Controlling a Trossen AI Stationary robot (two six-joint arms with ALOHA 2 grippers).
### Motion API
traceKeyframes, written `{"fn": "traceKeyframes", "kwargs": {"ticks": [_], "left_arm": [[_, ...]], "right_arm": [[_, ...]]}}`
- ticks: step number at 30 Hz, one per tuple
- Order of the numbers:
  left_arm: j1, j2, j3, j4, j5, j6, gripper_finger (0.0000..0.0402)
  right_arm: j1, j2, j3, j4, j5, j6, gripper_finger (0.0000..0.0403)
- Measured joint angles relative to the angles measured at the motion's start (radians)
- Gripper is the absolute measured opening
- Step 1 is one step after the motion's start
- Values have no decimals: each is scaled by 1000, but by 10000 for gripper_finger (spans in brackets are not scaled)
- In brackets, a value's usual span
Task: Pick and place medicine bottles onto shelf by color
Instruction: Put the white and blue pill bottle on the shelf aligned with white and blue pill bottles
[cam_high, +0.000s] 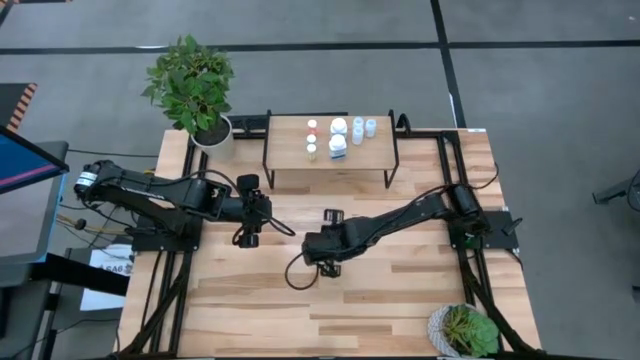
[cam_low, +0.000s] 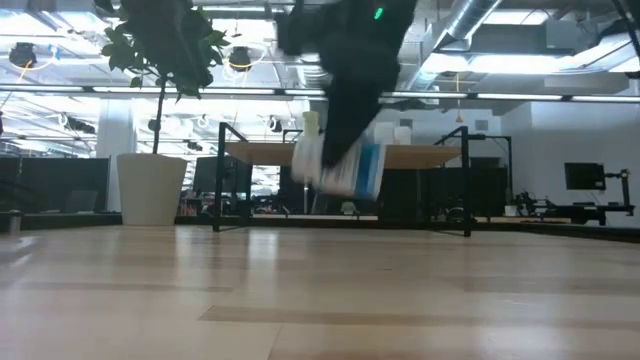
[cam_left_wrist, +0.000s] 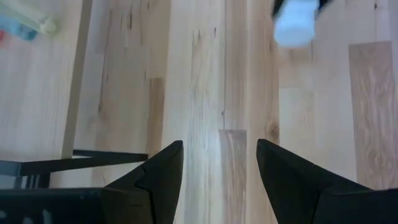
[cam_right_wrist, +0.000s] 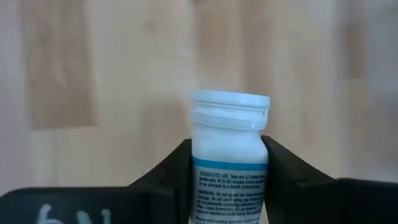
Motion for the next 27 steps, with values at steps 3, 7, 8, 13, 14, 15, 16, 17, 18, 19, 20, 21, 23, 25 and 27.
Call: {"fn": "traceKeyframes", "kwargs": {"ticks": [3, 7, 8, 13, 14, 15, 16, 17, 18, 19, 20, 21, 23, 25, 27], "left_arm": [[0, 0, 0, 0, 0, 4, 193], [0, 0, 0, -3, 0, 4, 193], [0, 0, 0, -2, 0, 8, 192], [0, 0, 0, 3, 0, 10, 193], [0, 0, 0, 2, 0, 10, 193], [0, 0, 0, 2, 0, 10, 193], [0, 0, 0, 2, 0, 10, 193], [0, 0, 0, 2, 0, 10, 193], [0, 0, 0, 2, 0, 10, 193], [0, 0, 0, 2, 0, 10, 193], [0, 0, 0, 2, 0, 10, 193], [0, 0, 0, 2, 0, 10, 193], [0, 0, 0, 3, 0, 10, 193], [0, 0, 0, 2, 0, 10, 193], [0, 0, 0, 3, 0, 10, 193]], "right_arm": [[19, -75, -2, -55, 115, 3, 143], [55, -223, -47, -128, 279, 84, 143], [65, -263, -64, -144, 317, 113, 143], [127, -471, -196, -155, 507, 250, 143], [140, -510, -227, -148, 544, 275, 143], [153, -547, -259, -137, 581, 297, 143], [164, -580, -294, -114, 617, 313, 143], [172, -611, -330, -77, 649, 319, 143], [178, -640, -367, -36, 675, 317, 143], [181, -668, -409, 19, 705, 303, 143], [181, -692, -451, 81, 730, 282, 143], [179, -714, -492, 145, 751, 253, 143], [167, -751, -580, 292, 782, 185, 143], [144, -779, -670, 461, 795, 105, 143], [117, -804, -761, 651, 791, 25, 143]]}}
